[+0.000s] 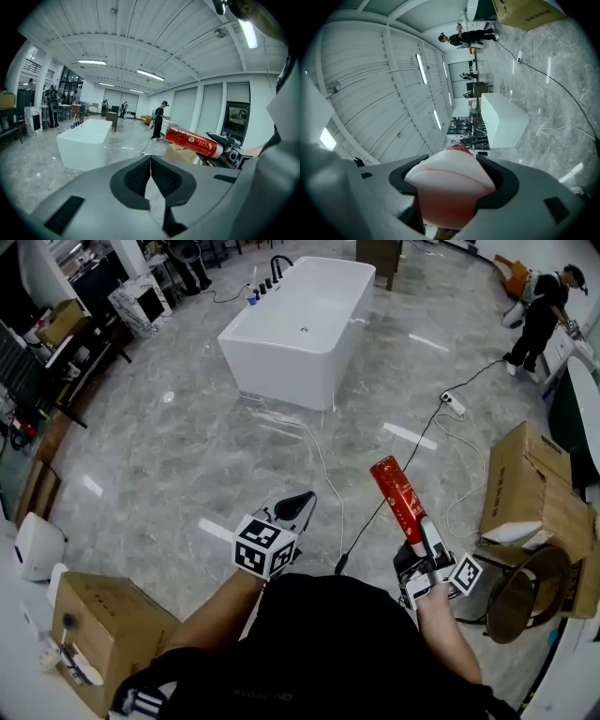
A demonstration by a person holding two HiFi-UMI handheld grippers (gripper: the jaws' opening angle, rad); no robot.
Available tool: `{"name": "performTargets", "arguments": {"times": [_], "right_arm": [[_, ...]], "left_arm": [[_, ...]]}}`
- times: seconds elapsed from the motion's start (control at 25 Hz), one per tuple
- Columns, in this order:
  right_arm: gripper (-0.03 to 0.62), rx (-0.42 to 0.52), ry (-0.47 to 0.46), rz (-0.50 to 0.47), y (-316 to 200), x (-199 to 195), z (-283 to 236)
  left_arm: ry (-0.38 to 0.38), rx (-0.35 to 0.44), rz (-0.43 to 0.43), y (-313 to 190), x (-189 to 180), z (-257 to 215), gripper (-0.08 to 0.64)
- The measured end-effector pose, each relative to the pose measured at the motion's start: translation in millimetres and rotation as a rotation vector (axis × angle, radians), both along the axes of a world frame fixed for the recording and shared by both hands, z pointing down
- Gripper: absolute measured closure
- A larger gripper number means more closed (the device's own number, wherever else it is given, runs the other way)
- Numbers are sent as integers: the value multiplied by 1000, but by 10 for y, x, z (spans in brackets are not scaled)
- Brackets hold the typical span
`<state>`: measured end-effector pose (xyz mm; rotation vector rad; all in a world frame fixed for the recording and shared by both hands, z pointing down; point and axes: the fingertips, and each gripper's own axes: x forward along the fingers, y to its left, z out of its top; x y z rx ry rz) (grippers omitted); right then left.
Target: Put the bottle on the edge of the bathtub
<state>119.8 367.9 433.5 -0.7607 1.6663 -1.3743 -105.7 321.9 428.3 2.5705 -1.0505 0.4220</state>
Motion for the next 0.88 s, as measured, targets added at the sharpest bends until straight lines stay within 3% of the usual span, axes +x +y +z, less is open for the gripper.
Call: {"name": "performTargets", "arguments": {"times": [0.28, 0.56, 0.88], "right_arm": [[276, 7, 8, -26, 68, 442, 25], [276, -23, -7, -15, 40, 611, 141], [276, -29, 0, -1, -322, 614, 130]], "left_arm": [[-3, -10, -31, 165, 396, 32, 543], [-31, -50, -25, 224, 525, 137, 543], [-25, -72, 2, -208, 544, 210, 543]]}}
